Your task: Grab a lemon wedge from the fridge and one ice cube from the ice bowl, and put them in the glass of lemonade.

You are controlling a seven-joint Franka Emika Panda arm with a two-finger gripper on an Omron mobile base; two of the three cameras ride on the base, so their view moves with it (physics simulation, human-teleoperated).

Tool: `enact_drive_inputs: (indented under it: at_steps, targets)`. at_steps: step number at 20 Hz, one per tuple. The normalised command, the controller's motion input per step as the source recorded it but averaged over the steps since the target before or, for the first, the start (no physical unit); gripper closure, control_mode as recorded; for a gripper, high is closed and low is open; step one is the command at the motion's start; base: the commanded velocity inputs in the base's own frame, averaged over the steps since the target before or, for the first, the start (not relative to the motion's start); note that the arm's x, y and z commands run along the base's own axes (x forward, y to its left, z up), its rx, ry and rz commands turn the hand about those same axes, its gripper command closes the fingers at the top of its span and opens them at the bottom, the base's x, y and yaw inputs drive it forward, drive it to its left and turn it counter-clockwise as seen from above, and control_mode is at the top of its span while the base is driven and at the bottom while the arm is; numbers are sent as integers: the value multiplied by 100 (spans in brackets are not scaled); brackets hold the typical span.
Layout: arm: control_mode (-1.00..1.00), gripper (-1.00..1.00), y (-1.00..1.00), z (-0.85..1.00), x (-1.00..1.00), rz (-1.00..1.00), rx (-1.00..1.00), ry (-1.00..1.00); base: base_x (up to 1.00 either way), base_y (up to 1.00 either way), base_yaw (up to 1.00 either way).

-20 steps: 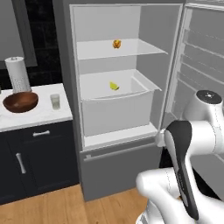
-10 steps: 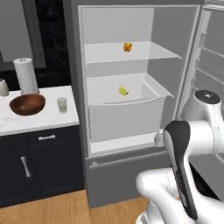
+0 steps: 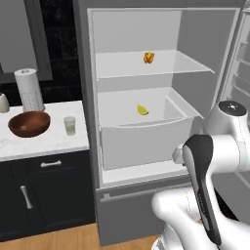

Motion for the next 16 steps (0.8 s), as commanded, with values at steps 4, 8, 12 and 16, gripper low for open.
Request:
enact_drive_inputs:
  at_steps: [4,8,12,16]
  targets:
    - [100,-100,0,0,0,0,0,0,34,-12,7]
    - [100,-100,0,0,0,0,0,0,36,-11,7]
    - [100,-100,0,0,0,0,0,0,36,-13,6]
    - [-100,-100,-4,-5,39,7,0,-21,0,0,0]
